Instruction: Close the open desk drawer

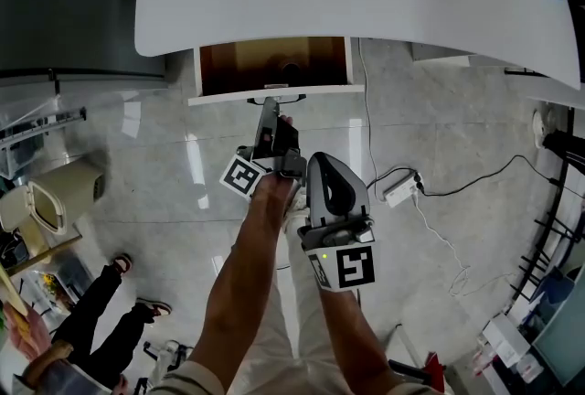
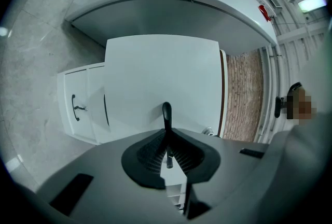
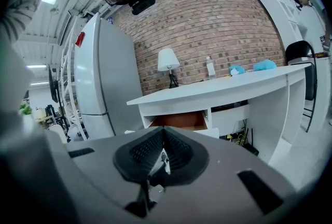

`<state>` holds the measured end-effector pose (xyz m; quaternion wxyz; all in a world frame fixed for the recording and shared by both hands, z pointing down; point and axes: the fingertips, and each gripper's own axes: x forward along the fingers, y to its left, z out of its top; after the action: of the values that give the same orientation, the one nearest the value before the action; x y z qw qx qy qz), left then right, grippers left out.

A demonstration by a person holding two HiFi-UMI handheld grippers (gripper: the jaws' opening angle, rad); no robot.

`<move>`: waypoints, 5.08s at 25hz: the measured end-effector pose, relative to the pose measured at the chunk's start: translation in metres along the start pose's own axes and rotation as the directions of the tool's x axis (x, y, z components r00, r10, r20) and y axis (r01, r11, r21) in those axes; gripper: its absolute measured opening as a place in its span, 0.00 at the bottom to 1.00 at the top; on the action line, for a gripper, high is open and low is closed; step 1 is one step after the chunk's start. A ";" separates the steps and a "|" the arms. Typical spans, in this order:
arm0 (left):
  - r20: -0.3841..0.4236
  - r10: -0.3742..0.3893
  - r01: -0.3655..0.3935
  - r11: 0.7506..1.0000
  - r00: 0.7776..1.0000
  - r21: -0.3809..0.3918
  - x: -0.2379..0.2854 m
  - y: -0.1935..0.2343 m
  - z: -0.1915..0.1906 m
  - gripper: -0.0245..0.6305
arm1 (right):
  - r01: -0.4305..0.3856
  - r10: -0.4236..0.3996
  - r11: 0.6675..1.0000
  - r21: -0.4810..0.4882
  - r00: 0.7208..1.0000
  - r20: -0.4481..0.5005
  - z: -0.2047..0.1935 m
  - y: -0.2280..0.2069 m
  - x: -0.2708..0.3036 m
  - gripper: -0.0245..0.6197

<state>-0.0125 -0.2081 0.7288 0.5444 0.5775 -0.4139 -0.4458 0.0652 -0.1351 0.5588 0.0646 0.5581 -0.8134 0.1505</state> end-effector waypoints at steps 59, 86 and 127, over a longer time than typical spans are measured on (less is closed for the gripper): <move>0.014 0.004 -0.004 1.000 1.000 0.017 0.131 0.003 0.044 0.08 | 0.028 -0.027 1.000 0.010 0.999 -0.045 0.000 -0.032 0.049 0.05; -0.023 -0.007 0.006 1.000 1.000 -0.022 0.081 0.007 0.040 0.09 | 0.082 -0.081 0.994 0.076 0.997 -0.020 0.009 -0.039 0.036 0.05; -0.123 0.080 0.083 0.385 0.989 0.919 0.011 -0.430 0.040 0.05 | -0.042 0.040 0.999 0.008 0.989 0.143 0.248 0.031 -0.022 0.05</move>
<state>-0.0519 -0.2013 0.2982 0.1614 0.8137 -0.5498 -0.0979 0.0603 -0.1836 0.3127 -0.0001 0.5509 -0.8264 0.1160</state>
